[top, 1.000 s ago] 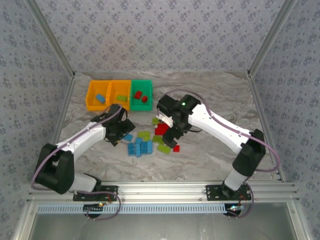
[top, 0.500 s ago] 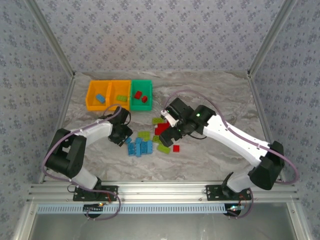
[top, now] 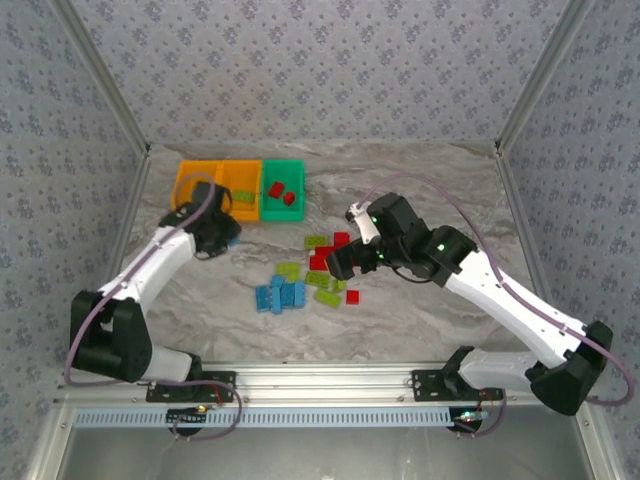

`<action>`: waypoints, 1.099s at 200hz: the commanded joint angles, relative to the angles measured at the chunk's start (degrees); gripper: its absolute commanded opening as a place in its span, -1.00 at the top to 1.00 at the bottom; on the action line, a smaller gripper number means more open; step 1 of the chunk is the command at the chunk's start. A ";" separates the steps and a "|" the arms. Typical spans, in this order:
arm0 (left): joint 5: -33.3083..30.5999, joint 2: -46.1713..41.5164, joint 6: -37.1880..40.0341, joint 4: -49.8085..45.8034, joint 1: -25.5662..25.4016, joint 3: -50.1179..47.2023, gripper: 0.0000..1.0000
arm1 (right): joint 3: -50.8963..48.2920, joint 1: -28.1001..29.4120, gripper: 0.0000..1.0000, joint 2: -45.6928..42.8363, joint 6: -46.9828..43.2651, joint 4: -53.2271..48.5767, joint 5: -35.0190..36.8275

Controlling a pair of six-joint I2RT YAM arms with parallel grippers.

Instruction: Sort the legos into containers by color

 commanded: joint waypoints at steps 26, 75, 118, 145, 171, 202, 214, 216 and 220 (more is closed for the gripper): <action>-2.91 9.59 11.59 -1.61 11.28 14.97 0.41 | -5.29 -2.57 -1.00 -3.20 5.86 5.58 -3.25; 2.27 28.50 15.20 0.05 15.67 30.61 0.35 | -7.04 -2.86 -1.00 -6.86 7.50 3.49 -2.05; 4.13 36.94 16.62 -1.54 16.11 39.89 0.03 | -9.27 -3.61 -1.00 -11.57 9.20 2.52 -0.85; 4.61 33.49 15.55 0.22 15.90 37.35 -0.15 | -12.02 -4.38 -1.00 -13.92 10.68 4.11 -0.02; 5.64 26.54 15.80 -2.50 15.77 33.59 -0.07 | -13.89 -5.14 -1.00 -13.97 12.54 5.59 0.65; 8.87 9.68 18.21 1.20 11.08 21.30 -0.06 | -17.01 -4.17 -1.00 -11.07 17.34 6.12 3.32; 9.05 3.90 22.71 0.97 7.49 18.29 -0.06 | -18.45 -2.62 -1.00 -9.04 18.75 8.71 2.65; 9.12 2.84 23.60 0.92 6.89 17.88 -0.07 | -18.75 -2.22 -1.00 -8.62 18.99 9.03 2.57; 9.64 1.16 25.54 0.82 5.80 17.00 -0.08 | -19.21 -1.46 -1.00 -7.91 19.36 9.60 2.62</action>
